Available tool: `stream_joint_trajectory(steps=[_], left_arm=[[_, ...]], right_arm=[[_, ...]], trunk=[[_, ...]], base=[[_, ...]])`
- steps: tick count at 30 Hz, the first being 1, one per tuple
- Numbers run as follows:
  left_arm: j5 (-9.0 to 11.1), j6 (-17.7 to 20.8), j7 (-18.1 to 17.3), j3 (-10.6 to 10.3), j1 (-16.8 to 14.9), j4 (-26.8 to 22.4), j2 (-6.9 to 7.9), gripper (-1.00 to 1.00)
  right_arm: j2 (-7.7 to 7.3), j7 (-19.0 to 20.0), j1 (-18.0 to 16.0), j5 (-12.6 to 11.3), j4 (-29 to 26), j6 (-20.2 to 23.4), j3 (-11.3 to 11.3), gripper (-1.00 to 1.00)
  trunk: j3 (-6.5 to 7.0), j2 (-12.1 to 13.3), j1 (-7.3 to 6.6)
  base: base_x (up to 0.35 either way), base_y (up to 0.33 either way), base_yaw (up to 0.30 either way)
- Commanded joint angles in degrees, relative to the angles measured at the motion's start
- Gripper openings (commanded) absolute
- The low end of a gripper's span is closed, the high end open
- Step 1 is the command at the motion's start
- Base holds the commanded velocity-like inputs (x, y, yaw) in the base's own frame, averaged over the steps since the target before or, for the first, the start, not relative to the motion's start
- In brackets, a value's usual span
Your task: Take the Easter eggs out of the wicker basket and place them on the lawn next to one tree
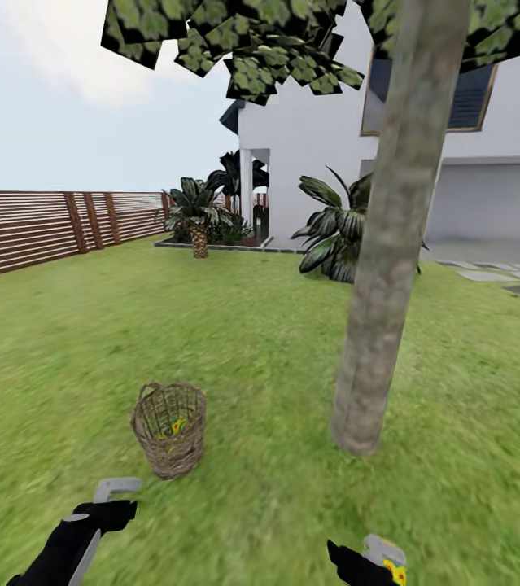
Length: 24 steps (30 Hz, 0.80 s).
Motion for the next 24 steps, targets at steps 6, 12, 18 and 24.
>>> stream_joint_trajectory(steps=[6, 12, 18, 24], left_arm=[[-0.1, 0.4, 0.0, 0.1, 0.0, -0.1, 0.03, 1.0], [-0.2, 0.3, 0.0, 0.0, 0.0, -0.1, 0.03, 1.0], [-0.3, 0.3, 0.0, 0.0, 0.0, -0.1, 0.08, 1.0], [-0.5, 0.2, 0.1, 0.0, 0.0, 0.0, 0.14, 1.0]], right_arm=[[-0.08, -0.2, 0.0, -0.3, -0.1, 0.2, 0.1, 1.0], [-0.1, -0.2, 0.0, -0.3, -0.1, 0.2, 0.1, 1.0], [-0.12, -0.2, 0.0, -0.4, -0.1, 0.2, 0.1, 1.0], [-0.12, -0.2, 0.0, -0.4, -0.1, 0.2, 0.1, 1.0]], trunk=[[0.66, 1.6, -0.85], [1.19, 2.8, -1.51], [1.19, 2.8, -1.51], [1.19, 2.8, -1.51]], base=[[0.323, 0.0, 0.186], [0.273, 0.0, 0.033], [0.048, 0.0, 0.003], [0.008, 0.004, 0.0]])
